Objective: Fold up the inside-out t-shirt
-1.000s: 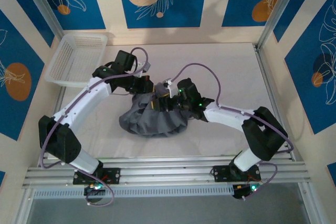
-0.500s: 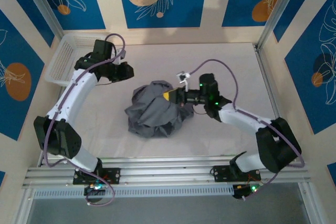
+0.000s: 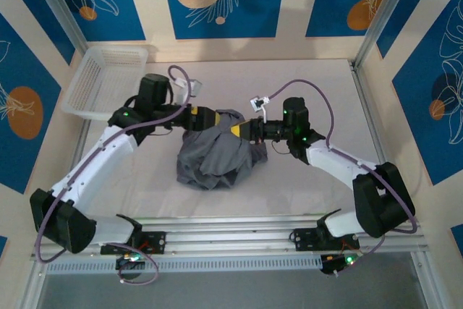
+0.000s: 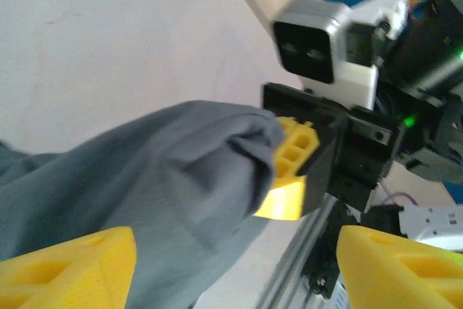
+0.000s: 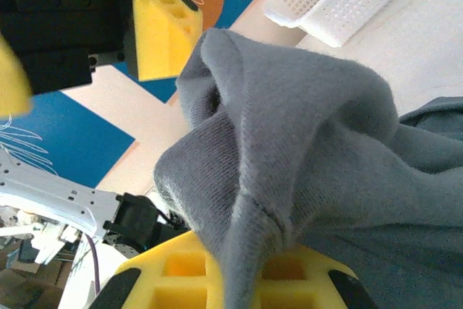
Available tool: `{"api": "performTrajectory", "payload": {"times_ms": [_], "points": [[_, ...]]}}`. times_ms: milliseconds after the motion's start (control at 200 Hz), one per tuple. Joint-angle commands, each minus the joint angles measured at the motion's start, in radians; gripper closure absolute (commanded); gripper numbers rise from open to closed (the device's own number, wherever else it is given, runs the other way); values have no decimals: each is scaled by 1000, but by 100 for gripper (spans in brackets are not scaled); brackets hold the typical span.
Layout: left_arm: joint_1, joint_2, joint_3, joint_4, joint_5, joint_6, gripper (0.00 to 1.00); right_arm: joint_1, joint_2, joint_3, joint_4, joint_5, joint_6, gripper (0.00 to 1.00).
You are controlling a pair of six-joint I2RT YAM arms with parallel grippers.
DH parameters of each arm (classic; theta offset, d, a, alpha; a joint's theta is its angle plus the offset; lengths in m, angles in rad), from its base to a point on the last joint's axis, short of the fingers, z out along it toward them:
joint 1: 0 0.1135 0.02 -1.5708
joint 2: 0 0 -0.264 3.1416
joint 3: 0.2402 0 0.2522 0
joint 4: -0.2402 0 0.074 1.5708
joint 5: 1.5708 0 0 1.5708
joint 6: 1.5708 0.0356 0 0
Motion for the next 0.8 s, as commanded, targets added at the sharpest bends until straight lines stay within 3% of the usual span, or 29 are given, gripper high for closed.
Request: {"api": "performTrajectory", "payload": {"times_ms": [0, 55, 115, 155, 210, 350, 470, 640, 795], "points": [[-37, 84, -20, 107, 20, -29, 24, 2, 6, 51, -27, -49, -1, 100], [-42, 116, -10, 130, 12, -55, 25, 4, 3, 56, -38, -45, 0, 100], [-43, 151, 16, 97, -15, -61, 35, 4, -1, 56, -43, -33, 3, 100], [-43, 164, 39, 52, -44, -47, 55, 3, -8, 50, -51, -19, 3, 100], [-40, 164, 55, 21, -72, -37, 100, -2, -17, 39, -62, -4, -5, 99], [39, 121, 34, 106, -12, -179, 100, -27, -56, -73, -104, 91, -61, 95], [100, 81, -6, 253, 72, -323, 100, -26, -75, -201, -140, 133, -204, 93], [107, 87, 59, 227, 144, -331, 100, -12, -102, -239, -279, 217, -328, 68], [104, 97, 63, 182, 179, -282, 100, -11, -168, -222, -280, 257, -391, 62]]}}
